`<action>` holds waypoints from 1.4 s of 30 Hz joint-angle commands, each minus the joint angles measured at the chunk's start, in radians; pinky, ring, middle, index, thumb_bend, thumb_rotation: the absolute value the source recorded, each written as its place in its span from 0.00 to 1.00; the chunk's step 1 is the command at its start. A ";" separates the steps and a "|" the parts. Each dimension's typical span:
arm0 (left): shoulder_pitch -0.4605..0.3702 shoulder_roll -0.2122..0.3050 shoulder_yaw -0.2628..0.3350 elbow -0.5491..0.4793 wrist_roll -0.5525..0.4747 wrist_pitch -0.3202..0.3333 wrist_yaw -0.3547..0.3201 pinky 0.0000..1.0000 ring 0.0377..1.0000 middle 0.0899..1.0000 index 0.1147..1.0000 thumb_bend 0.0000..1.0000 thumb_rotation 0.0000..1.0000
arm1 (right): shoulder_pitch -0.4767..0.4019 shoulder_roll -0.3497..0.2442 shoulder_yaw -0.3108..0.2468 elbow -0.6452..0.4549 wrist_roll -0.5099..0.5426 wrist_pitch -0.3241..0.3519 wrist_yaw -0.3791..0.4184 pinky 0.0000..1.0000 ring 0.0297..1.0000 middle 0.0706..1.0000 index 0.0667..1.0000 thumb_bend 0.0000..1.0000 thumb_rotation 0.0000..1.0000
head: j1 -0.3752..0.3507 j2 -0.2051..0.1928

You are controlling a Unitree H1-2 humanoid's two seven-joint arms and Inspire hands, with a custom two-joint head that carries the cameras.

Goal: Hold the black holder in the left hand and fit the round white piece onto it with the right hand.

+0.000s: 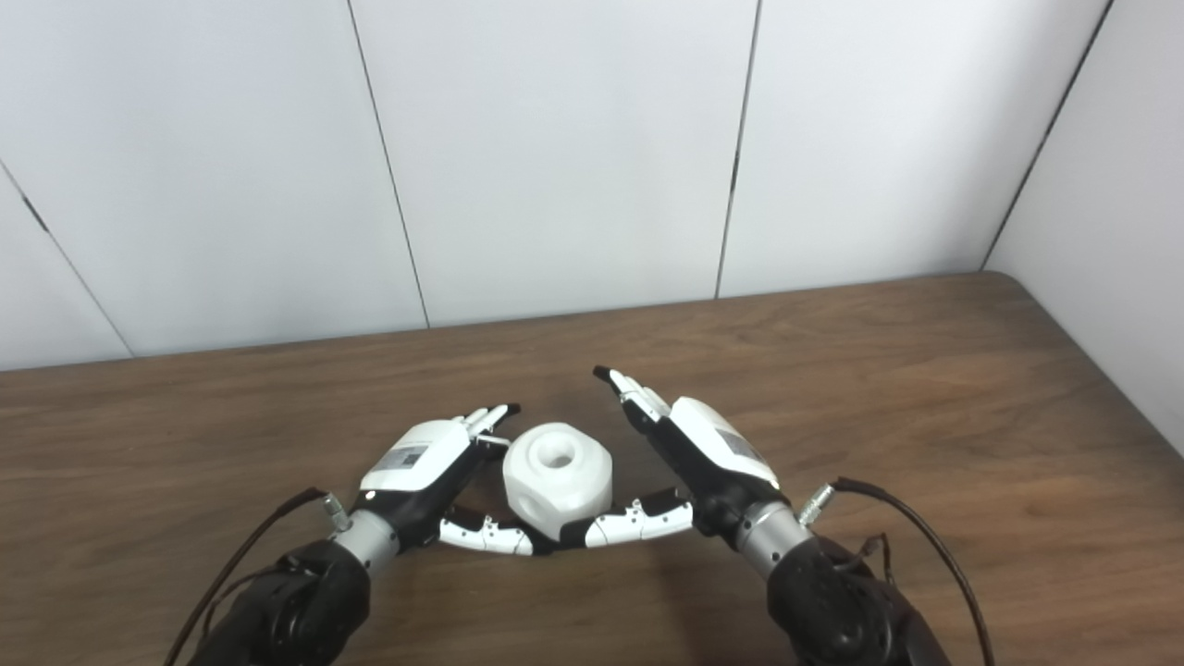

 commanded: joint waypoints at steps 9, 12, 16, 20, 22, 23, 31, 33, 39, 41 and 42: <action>0.005 0.049 0.002 0.013 0.093 0.125 -0.064 1.00 1.00 1.00 1.00 1.00 0.57 | -0.017 -0.011 -0.012 -0.019 0.008 -0.045 -0.025 0.96 1.00 1.00 1.00 1.00 0.58 | 0.000 -0.003; 0.002 0.058 0.000 0.001 0.105 0.148 -0.082 1.00 1.00 1.00 1.00 1.00 0.56 | -0.017 -0.009 -0.014 -0.018 0.014 -0.045 -0.026 0.97 1.00 1.00 1.00 1.00 0.57 | 0.001 -0.006; 0.004 0.073 0.006 -0.002 0.104 0.143 -0.086 1.00 1.00 1.00 1.00 1.00 0.55 | -0.015 -0.012 -0.015 -0.017 0.016 -0.048 -0.027 0.96 1.00 1.00 1.00 1.00 0.56 | 0.001 -0.006; 0.007 0.089 0.007 -0.001 0.100 0.140 -0.097 1.00 1.00 1.00 1.00 1.00 0.54 | -0.015 -0.015 -0.015 -0.014 0.020 -0.051 -0.026 0.96 1.00 1.00 1.00 1.00 0.56 | 0.000 -0.007; 0.007 0.098 0.005 -0.004 0.099 0.143 -0.112 1.00 1.00 1.00 1.00 1.00 0.54 | -0.015 -0.013 -0.018 -0.016 0.026 -0.046 -0.023 0.97 1.00 1.00 1.00 1.00 0.55 | -0.001 -0.007; 0.007 0.100 0.004 -0.006 0.099 0.145 -0.117 1.00 1.00 1.00 1.00 1.00 0.54 | -0.015 -0.012 -0.019 -0.017 0.028 -0.045 -0.023 0.98 1.00 1.00 1.00 1.00 0.55 | -0.002 -0.007; 0.012 0.131 0.000 -0.007 0.103 0.132 -0.123 1.00 1.00 1.00 1.00 1.00 0.56 | -0.015 -0.015 -0.021 -0.018 0.036 -0.046 -0.025 0.97 1.00 1.00 1.00 1.00 0.56 | -0.001 -0.005; 0.017 0.140 0.005 -0.005 0.098 0.124 -0.113 1.00 1.00 1.00 1.00 1.00 0.57 | -0.016 -0.016 -0.022 -0.018 0.036 -0.046 -0.025 0.96 1.00 1.00 1.00 1.00 0.56 | -0.003 -0.004; 0.034 0.164 0.023 -0.027 0.092 0.125 -0.112 1.00 1.00 1.00 1.00 1.00 0.56 | -0.013 -0.021 -0.038 -0.005 0.062 -0.063 -0.034 0.93 1.00 1.00 1.00 1.00 0.54 | 0.003 -0.006; 0.041 0.177 0.034 -0.040 0.086 0.125 -0.114 1.00 1.00 1.00 1.00 1.00 0.56 | -0.010 -0.025 -0.047 -0.001 0.069 -0.063 -0.033 0.94 1.00 1.00 1.00 1.00 0.53 | 0.005 -0.007; 0.047 0.185 0.043 -0.045 0.080 0.125 -0.112 1.00 1.00 1.00 1.00 1.00 0.56 | -0.008 -0.028 -0.052 0.003 0.071 -0.065 -0.033 0.94 1.00 1.00 1.00 1.00 0.52 | 0.005 -0.008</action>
